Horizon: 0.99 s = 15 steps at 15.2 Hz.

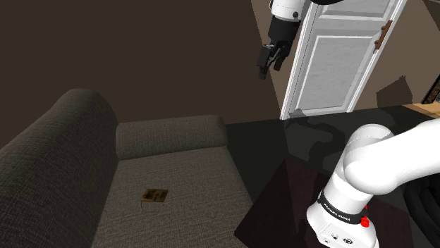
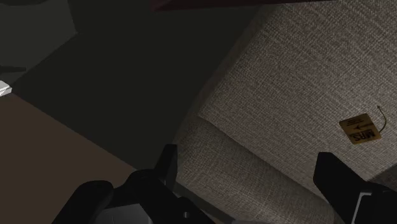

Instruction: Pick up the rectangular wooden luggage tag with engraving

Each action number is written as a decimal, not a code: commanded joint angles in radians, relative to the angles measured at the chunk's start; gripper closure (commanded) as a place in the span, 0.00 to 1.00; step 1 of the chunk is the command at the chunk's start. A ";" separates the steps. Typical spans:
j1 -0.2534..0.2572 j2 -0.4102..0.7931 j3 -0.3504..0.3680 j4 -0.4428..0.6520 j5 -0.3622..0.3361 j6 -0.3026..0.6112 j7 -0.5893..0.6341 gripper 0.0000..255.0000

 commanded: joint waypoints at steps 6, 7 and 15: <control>0.040 0.132 -0.022 -0.025 0.016 0.146 -0.079 0.00; 0.048 0.161 -0.026 -0.027 0.020 0.174 -0.096 0.00; 0.114 0.413 -0.046 0.003 0.061 0.373 -0.234 0.00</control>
